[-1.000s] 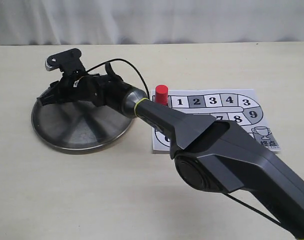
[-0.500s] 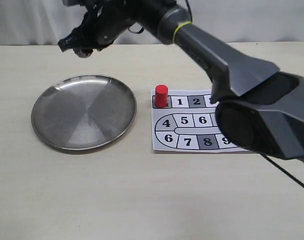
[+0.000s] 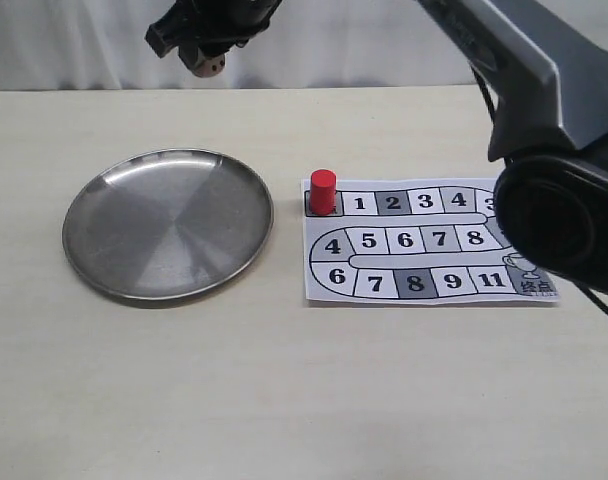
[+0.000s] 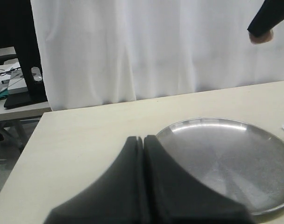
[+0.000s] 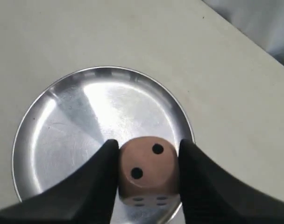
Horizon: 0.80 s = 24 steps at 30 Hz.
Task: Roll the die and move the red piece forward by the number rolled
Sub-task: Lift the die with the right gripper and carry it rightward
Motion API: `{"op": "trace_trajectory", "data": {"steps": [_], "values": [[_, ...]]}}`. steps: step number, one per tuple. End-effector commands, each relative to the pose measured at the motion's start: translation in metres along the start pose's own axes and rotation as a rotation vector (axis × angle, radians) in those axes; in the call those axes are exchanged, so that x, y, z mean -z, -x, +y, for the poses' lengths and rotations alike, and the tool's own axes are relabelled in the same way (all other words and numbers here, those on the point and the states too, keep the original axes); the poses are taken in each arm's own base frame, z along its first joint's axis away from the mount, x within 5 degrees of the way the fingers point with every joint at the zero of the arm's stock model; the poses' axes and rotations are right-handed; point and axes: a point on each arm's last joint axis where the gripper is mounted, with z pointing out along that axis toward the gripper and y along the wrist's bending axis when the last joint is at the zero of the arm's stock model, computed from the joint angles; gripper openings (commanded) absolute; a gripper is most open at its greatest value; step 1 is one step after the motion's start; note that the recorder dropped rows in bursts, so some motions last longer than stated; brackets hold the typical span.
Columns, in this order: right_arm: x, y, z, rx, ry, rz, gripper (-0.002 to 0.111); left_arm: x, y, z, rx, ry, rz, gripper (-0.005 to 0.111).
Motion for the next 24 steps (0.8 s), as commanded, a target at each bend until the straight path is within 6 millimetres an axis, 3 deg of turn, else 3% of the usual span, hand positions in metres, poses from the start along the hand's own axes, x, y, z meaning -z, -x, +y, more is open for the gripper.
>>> {"op": "trace_trajectory", "data": {"steps": [1, 5, 6, 10, 15, 18, 21, 24], "values": [[-0.005, -0.012, -0.002, 0.008, 0.033, 0.068, 0.004, 0.000, 0.000, 0.000, 0.000, 0.004, -0.010, 0.000], [-0.013, -0.041, -0.008, -0.018, 0.054, 0.197, 0.004, 0.000, 0.000, 0.000, 0.000, 0.004, -0.010, 0.000], [-0.006, -0.041, -0.011, -0.021, 0.041, 0.169, 0.004, 0.000, 0.000, 0.000, 0.000, 0.004, -0.010, 0.000], [0.003, -0.077, -0.031, -0.071, -0.044, 0.071, 0.004, 0.000, 0.000, 0.000, 0.000, 0.004, -0.010, 0.000], [0.028, -0.158, -0.068, -0.250, -0.206, -0.088, 0.004, 0.000, 0.000, 0.000, 0.000, 0.004, -0.010, 0.000], [0.037, -0.192, -0.083, -0.410, -0.276, -0.177, 0.004, 0.000, 0.000, 0.000, 0.000, 0.004, -0.010, 0.000], [0.033, -0.208, -0.085, -0.431, -0.287, -0.145, 0.004, 0.000, 0.000, 0.000, 0.000, 0.004, -0.010, 0.000], [0.023, -0.212, -0.084, -0.418, -0.293, -0.138, 0.004, 0.000, 0.000, 0.000, 0.000, 0.004, -0.010, 0.000]]}}
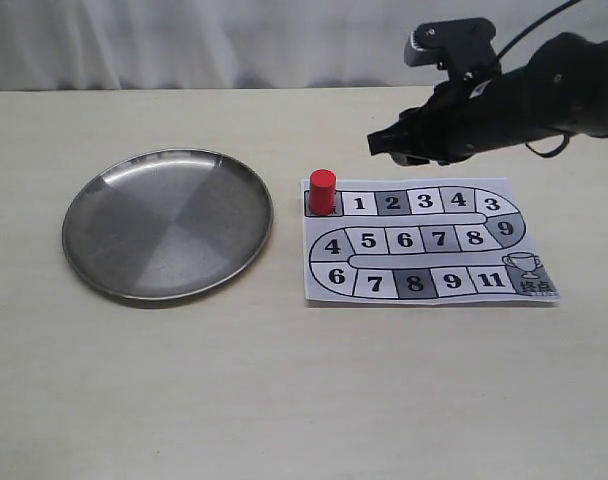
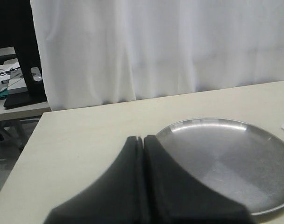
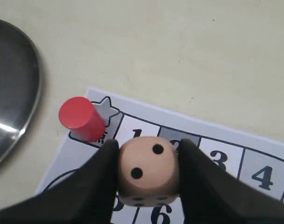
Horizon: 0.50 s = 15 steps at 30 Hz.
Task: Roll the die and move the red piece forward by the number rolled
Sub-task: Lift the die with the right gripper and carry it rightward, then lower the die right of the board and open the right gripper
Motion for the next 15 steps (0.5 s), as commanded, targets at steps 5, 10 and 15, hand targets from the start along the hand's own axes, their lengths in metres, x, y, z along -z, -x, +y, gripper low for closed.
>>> {"op": "trace_trajectory", "data": {"steps": [5, 10, 15], "values": [[-0.027, -0.013, -0.003, 0.037, -0.036, -0.026, 0.007, 0.000, 0.000, 0.000, 0.000, 0.004, -0.010, 0.000], [-0.036, -0.017, -0.005, 0.050, -0.045, -0.019, 0.031, 0.000, 0.000, 0.000, 0.000, 0.004, -0.010, 0.000], [-0.043, -0.022, -0.006, 0.050, -0.051, -0.012, 0.058, 0.000, 0.000, 0.000, 0.000, 0.004, -0.010, 0.000]]}}
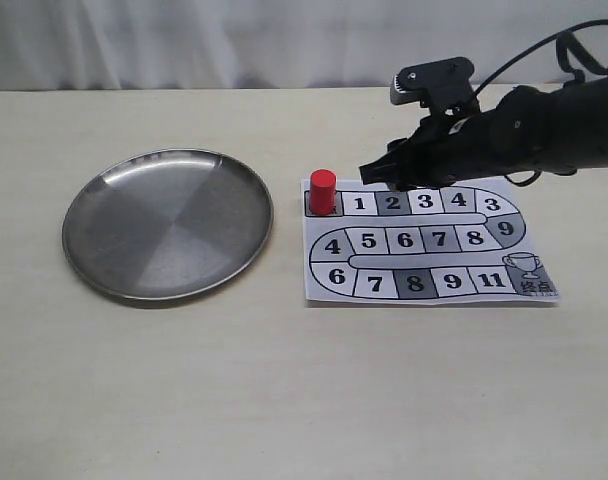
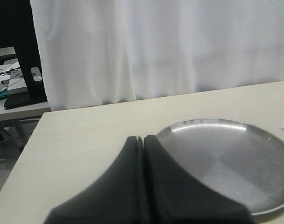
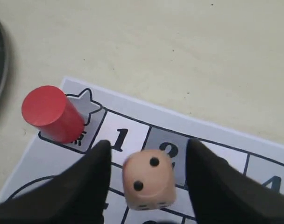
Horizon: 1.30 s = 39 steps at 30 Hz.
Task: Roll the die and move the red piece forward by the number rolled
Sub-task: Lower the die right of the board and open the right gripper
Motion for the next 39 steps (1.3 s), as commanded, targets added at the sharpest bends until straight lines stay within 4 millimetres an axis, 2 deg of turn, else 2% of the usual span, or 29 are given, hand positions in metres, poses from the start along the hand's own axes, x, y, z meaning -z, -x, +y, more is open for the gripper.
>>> {"op": "trace_trajectory", "data": {"steps": [1, 6, 14, 20, 24, 32, 34, 37, 38, 39], "values": [[-0.008, -0.003, -0.002, 0.016, -0.013, -0.008, 0.063, 0.000, 0.000, 0.000, 0.000, 0.004, -0.010, 0.000], [-0.014, -0.006, -0.002, 0.009, -0.020, -0.010, 0.081, 0.000, 0.000, 0.000, 0.000, 0.004, -0.010, 0.000], [-0.002, 0.004, -0.006, 0.006, -0.033, -0.066, 0.081, 0.000, 0.000, 0.000, 0.000, 0.004, -0.010, 0.000], [0.028, 0.022, -0.024, -0.023, -0.058, -0.119, 0.081, 0.000, 0.000, 0.000, 0.000, 0.004, -0.010, 0.000], [0.059, 0.030, -0.048, -0.069, -0.086, -0.120, 0.081, 0.000, 0.000, 0.000, 0.000, 0.004, -0.010, 0.000], [0.100, 0.020, -0.097, -0.070, -0.168, -0.007, 0.081, 0.000, 0.000, 0.000, 0.000, 0.004, -0.010, 0.000], [0.103, 0.012, -0.108, -0.068, -0.185, 0.054, 0.075, 0.000, 0.000, 0.000, 0.000, 0.004, -0.010, 0.000], [0.108, -0.001, -0.126, -0.064, -0.215, 0.153, 0.054, 0.000, 0.000, 0.000, 0.000, 0.004, -0.010, 0.000], [0.111, -0.007, -0.132, -0.073, -0.221, 0.192, 0.042, 0.000, 0.000, 0.000, 0.000, 0.004, -0.010, 0.000], [0.116, -0.016, -0.143, -0.085, -0.236, 0.257, 0.023, 0.000, 0.000, 0.000, 0.000, 0.004, -0.010, 0.000]]}}
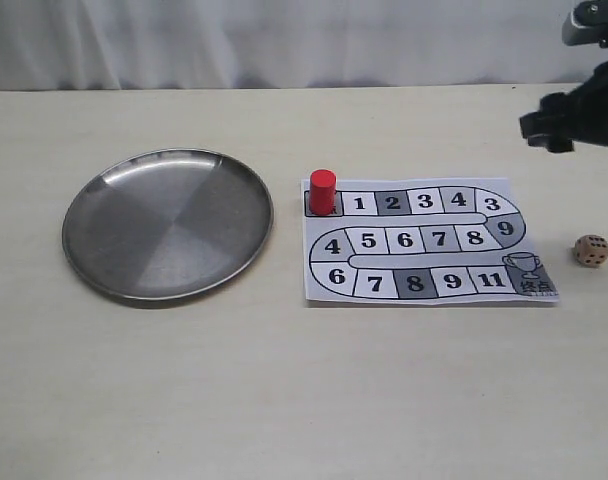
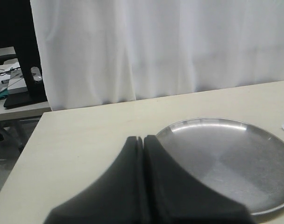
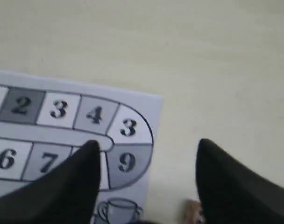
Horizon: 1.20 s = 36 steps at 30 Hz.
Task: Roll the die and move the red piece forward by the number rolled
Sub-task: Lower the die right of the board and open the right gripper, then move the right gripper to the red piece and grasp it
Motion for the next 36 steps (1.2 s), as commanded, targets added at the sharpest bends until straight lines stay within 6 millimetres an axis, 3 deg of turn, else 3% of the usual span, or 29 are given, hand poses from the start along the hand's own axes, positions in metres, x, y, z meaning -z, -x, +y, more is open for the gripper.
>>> {"op": "trace_trajectory", "data": {"steps": [1, 2, 8, 10, 12, 16, 30, 33, 36], "values": [[0.007, -0.023, -0.034, 0.005, -0.052, 0.175, 0.013, 0.000, 0.000, 0.000, 0.000, 0.004, -0.010, 0.000], [0.008, -0.027, -0.040, -0.015, -0.056, 0.207, 0.004, 0.000, 0.000, 0.000, 0.000, 0.004, -0.010, 0.000], [0.005, -0.056, -0.073, -0.176, -0.071, 0.366, 0.004, 0.000, 0.000, 0.000, 0.000, 0.004, -0.010, 0.000], [-0.005, -0.070, -0.079, -0.229, -0.066, 0.430, 0.004, 0.000, 0.000, 0.000, 0.000, 0.004, -0.010, 0.000], [-0.032, -0.092, -0.079, -0.273, -0.024, 0.529, 0.004, 0.000, 0.000, 0.000, 0.000, 0.004, -0.010, 0.000], [-0.061, -0.110, -0.075, -0.315, 0.024, 0.605, 0.004, 0.000, 0.000, 0.000, 0.000, 0.004, -0.010, 0.000], [-0.066, -0.108, -0.076, -0.337, 0.023, 0.576, 0.004, 0.000, 0.000, 0.000, 0.000, 0.004, -0.010, 0.000], [-0.063, -0.092, -0.074, -0.412, 0.071, 0.551, 0.004, 0.000, 0.000, 0.000, 0.000, 0.004, -0.010, 0.000], [-0.050, -0.063, -0.070, -0.436, 0.194, 0.505, 0.004, 0.000, 0.000, 0.000, 0.000, 0.004, -0.010, 0.000]]}}
